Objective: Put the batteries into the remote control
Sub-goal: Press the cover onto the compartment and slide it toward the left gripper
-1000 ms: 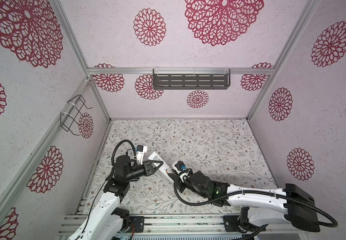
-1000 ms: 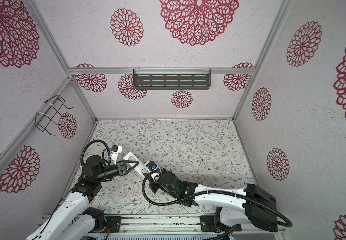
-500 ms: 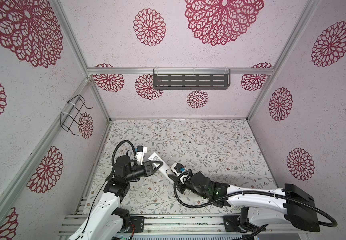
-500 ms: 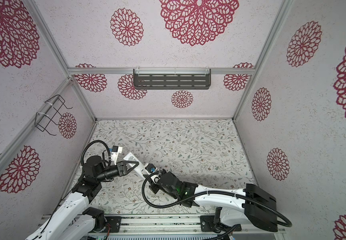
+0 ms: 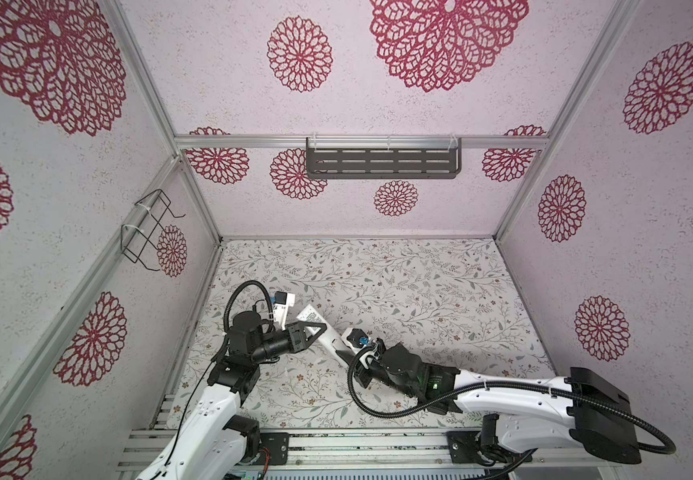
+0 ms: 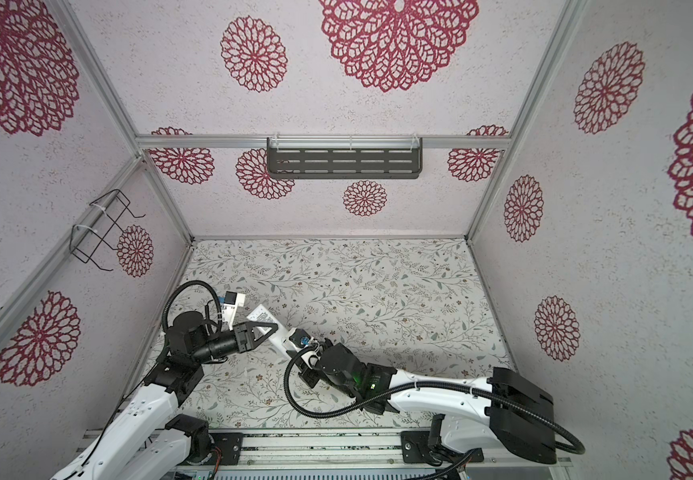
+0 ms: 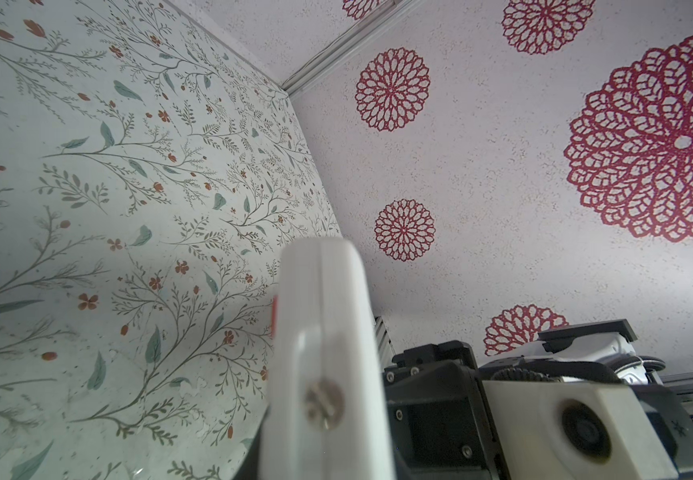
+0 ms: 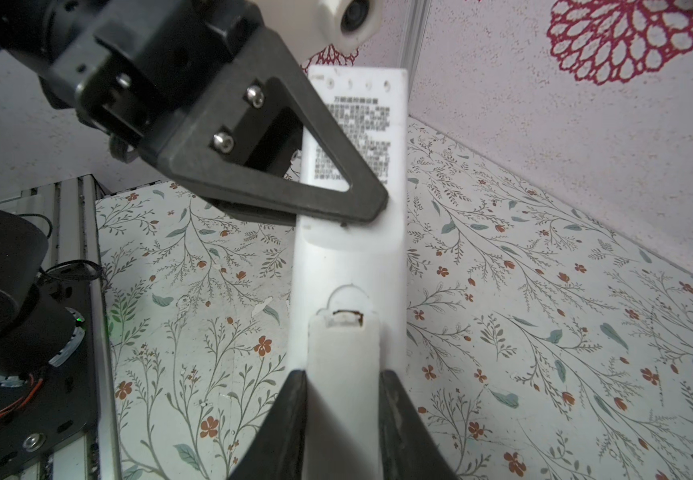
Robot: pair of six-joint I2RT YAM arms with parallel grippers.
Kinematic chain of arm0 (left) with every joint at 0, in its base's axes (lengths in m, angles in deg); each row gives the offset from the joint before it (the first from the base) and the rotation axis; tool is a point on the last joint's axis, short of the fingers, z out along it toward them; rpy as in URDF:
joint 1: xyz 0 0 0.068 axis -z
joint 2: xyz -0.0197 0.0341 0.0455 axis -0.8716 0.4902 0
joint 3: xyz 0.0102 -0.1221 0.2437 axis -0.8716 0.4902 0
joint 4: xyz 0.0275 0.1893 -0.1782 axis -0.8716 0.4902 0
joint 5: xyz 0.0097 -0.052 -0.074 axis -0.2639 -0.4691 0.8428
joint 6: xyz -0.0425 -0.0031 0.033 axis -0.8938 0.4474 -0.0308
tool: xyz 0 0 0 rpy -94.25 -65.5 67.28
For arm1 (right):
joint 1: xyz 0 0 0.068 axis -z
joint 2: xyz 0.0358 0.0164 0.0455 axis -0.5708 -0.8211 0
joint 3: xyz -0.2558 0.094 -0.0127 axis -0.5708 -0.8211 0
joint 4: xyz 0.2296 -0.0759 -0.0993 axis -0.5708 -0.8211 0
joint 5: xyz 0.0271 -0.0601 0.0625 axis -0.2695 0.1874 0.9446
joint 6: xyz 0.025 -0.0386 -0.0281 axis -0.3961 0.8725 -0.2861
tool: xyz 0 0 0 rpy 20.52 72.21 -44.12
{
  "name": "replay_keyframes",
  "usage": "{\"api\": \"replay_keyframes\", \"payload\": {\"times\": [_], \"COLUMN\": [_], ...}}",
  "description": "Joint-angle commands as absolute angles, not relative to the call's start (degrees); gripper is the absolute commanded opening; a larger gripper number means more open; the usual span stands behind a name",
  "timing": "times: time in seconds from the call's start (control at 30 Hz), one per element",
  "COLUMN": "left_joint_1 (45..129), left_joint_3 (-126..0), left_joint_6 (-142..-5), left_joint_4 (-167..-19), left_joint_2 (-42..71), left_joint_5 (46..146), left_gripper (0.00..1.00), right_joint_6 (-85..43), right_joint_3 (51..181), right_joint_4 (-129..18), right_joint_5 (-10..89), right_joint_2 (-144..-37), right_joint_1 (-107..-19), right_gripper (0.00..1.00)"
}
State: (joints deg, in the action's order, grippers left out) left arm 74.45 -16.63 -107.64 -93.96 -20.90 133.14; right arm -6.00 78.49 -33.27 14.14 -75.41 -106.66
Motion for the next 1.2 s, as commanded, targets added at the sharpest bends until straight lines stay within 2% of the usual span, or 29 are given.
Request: {"api": "replay_keyframes", "payload": {"times": [0.0, 0.2, 0.33, 0.6, 0.77, 0.97, 1.17], "left_joint_1": [73.93, 73.46, 73.21, 73.03, 72.99, 73.04, 73.02], "left_joint_3": [-17.20, -17.15, -17.15, -17.06, -16.98, -16.89, -16.80], "left_joint_6": [-108.99, -108.91, -108.91, -109.08, -109.08, -109.34, -109.70], "left_joint_4": [-98.92, -99.00, -99.14, -99.36, -99.62, -100.14, -100.67], "left_joint_2": [-21.42, -20.99, -20.82, -20.57, -20.44, -20.19, -20.38], "left_joint_5": [134.89, 134.89, 134.89, 134.93, 134.89, 135.04, 135.62], "left_gripper": [0.00, 0.00, 0.00, 0.00, 0.00, 0.00, 0.00], "right_joint_6": [-5.38, -5.26, -5.18, -5.48, -10.28, -11.71, -12.17], "right_joint_3": [78.27, 78.64, 78.99, 80.51, 83.45, 88.22, 91.74], "right_joint_4": [-37.03, -37.58, -38.53, -41.24, -44.36, -50.00, -52.61], "right_joint_5": [14.30, 14.85, 15.46, 17.10, 21.14, 26.58, 34.94], "right_joint_2": [-74.55, -73.44, -71.82, -68.21, -67.15, -69.29, -72.50], "right_joint_1": [-106.34, -106.26, -106.24, -104.76, -99.53, -96.54, -93.80], "right_gripper": [0.33, 0.36, 0.43, 0.49, 0.48, 0.40, 0.45]}}
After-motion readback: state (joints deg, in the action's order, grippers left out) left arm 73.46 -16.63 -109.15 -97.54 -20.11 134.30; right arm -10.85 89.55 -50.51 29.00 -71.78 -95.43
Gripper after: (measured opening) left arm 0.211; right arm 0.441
